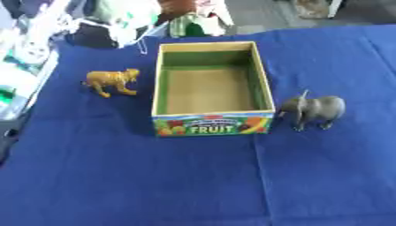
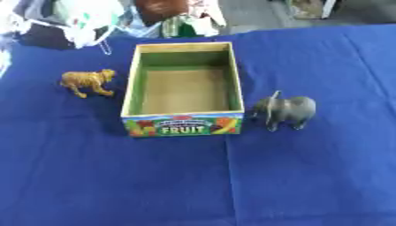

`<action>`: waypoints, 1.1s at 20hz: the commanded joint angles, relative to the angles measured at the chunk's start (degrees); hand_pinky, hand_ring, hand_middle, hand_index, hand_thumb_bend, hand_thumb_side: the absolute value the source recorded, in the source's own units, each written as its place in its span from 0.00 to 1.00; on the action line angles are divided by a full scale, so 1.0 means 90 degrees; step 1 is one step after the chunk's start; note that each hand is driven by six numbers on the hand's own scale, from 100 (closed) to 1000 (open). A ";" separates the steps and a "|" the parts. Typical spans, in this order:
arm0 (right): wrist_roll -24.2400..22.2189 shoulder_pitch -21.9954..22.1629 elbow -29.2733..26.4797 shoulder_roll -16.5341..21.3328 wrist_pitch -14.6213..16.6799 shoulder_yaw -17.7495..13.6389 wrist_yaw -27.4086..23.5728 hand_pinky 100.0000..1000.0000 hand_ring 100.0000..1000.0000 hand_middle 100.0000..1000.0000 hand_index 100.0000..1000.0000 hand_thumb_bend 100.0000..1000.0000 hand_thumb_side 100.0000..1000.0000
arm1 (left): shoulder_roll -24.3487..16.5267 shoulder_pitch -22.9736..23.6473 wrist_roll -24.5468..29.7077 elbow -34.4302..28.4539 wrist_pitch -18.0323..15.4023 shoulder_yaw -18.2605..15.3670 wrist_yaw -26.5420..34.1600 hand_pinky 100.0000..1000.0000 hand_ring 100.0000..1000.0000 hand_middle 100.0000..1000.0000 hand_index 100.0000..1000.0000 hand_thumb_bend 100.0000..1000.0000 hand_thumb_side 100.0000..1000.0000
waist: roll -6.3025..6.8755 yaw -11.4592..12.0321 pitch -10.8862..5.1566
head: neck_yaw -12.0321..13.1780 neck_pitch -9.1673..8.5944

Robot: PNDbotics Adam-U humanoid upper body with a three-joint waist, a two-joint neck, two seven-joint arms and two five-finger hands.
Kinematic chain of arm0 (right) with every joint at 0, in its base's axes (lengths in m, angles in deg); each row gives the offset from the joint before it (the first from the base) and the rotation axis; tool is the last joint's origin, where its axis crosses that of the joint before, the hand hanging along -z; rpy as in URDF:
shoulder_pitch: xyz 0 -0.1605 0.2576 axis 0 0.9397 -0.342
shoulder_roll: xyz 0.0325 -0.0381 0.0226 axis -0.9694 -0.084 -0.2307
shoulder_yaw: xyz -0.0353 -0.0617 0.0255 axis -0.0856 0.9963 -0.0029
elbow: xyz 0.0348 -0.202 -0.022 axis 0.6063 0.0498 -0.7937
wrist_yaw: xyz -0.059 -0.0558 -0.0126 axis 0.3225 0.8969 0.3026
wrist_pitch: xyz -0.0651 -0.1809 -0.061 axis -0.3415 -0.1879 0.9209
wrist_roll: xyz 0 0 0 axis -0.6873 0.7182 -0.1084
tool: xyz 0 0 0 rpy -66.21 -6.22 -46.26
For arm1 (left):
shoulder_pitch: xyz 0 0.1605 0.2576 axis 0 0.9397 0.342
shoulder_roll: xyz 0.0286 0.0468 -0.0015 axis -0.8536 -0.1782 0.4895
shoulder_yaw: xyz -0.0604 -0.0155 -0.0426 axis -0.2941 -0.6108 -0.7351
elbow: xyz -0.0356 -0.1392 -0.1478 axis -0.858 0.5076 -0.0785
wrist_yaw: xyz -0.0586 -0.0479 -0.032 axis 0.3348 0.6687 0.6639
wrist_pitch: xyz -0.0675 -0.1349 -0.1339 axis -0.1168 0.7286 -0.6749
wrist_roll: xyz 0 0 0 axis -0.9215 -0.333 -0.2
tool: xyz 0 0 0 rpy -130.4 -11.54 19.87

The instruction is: Pick up objects on the table and place them in the box.

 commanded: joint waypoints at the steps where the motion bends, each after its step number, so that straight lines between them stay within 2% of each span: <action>1: -0.0042 -0.0118 -0.0045 0.0102 0.0003 -0.0008 -0.0045 0.46 0.63 0.68 0.80 0.35 0.06 | 0.0258 -0.0441 0.0141 0.0736 -0.0152 0.0241 -0.0298 0.22 0.09 0.10 0.39 0.44 0.00 | -0.0042 -0.0034 -0.0110 | 0.0037 -0.0083; 8: -0.0111 -0.0187 -0.0041 0.0036 0.0000 0.0049 -0.0064 0.46 0.63 0.68 0.80 0.35 0.06 | 0.1025 -0.1086 0.0162 0.2303 -0.0572 0.0429 -0.1096 0.25 0.12 0.13 0.42 0.46 0.01 | -0.0061 -0.0151 -0.0071 | 0.0054 -0.0162; 15: -0.0129 -0.0207 -0.0035 0.0013 -0.0001 0.0054 -0.0075 0.46 0.63 0.68 0.80 0.35 0.06 | 0.1273 -0.1153 0.0642 0.2875 -0.1021 0.0648 -0.1228 0.30 0.17 0.18 0.46 0.52 0.01 | -0.0060 -0.0217 -0.0037 | 0.0047 -0.0195; 19: -0.0130 -0.0212 -0.0034 0.0003 0.0000 0.0051 -0.0078 0.46 0.63 0.68 0.80 0.34 0.06 | 0.1321 -0.1096 0.0880 0.2964 -0.1212 0.0713 -0.0972 0.34 0.24 0.25 0.52 0.61 0.01 | -0.0049 -0.0222 -0.0040 | 0.0022 -0.0209; 21: -0.0129 -0.0211 -0.0033 -0.0001 0.0000 0.0048 -0.0080 0.46 0.63 0.68 0.80 0.34 0.06 | 0.1328 -0.1058 0.0969 0.2944 -0.1318 0.0744 -0.0765 0.41 0.37 0.38 0.61 0.79 0.00 | -0.0047 -0.0222 -0.0044 | 0.0009 -0.0220; 22: -0.0130 -0.0211 -0.0033 -0.0003 -0.0001 0.0049 -0.0079 0.46 0.63 0.68 0.80 0.34 0.06 | 0.1322 -0.1040 0.1015 0.2921 -0.1369 0.0756 -0.0663 0.45 0.42 0.44 0.65 0.77 0.00 | -0.0047 -0.0221 -0.0047 | 0.0008 -0.0220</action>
